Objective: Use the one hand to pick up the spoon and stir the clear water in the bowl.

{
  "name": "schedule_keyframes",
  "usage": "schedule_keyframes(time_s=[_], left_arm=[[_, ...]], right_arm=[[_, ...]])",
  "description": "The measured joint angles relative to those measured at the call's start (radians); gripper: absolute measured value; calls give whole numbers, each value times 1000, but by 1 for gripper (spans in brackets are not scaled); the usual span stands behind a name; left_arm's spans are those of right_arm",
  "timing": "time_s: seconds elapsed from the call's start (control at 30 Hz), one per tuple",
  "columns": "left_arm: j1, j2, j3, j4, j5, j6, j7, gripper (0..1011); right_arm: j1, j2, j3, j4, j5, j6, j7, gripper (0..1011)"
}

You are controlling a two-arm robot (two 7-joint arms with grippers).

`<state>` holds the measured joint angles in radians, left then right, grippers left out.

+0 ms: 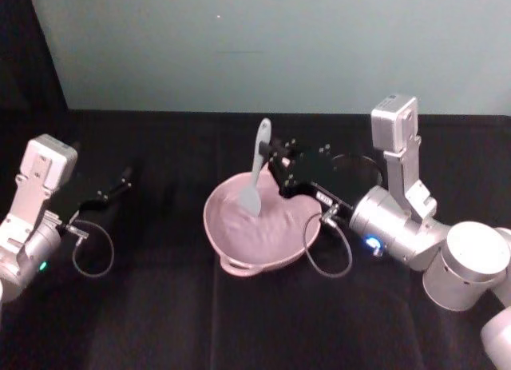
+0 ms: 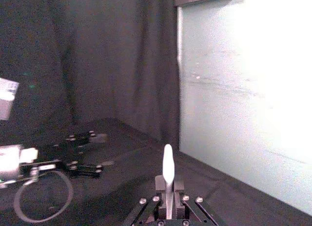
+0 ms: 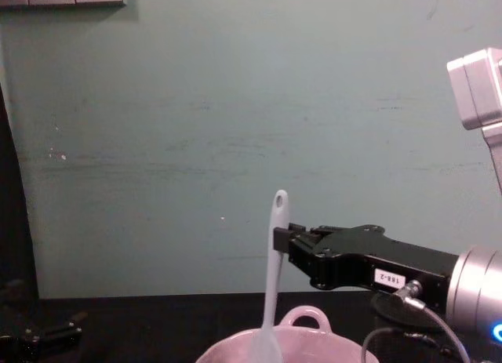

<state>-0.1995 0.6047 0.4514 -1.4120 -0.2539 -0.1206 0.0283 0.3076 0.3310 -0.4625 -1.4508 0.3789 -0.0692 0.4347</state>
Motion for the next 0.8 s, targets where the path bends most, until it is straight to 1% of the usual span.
schedule_keyframes(time_s=[0.07,0.1,0.17,0.27,0.3,0.4,0.5,0.53,0.7,0.8], left_arm=[[0,0,0,0,0,0,0,1011],[0,0,0,0,0,0,0,1011],[0,0,0,0,0,0,0,1011],[0,0,0,0,0,0,0,1011],[0,0,0,0,0,0,0,1011],[0,0,0,0,0,0,0,1011],[0,0,0,0,0,0,0,1011],[0,0,0,0,0,0,0,1011],[0,0,0,0,0,0,0,1011],[0,0,0,0,0,0,0,1011]], right_arm=[[1,-2,12,7,-13,-9,-12,100],[1,-2,12,7,-13,-9,-12,100],[-3,0,25,6,-20,-13,-19,100],[-17,12,45,-11,-21,-6,-23,100],[-28,21,55,-24,-20,3,-23,100],[-45,38,68,-47,-12,22,-20,100],[-73,63,81,-87,7,50,-5,100],[-89,77,85,-110,16,64,4,100],[-125,103,86,-166,43,94,21,100],[-138,107,76,-187,54,104,28,100]])
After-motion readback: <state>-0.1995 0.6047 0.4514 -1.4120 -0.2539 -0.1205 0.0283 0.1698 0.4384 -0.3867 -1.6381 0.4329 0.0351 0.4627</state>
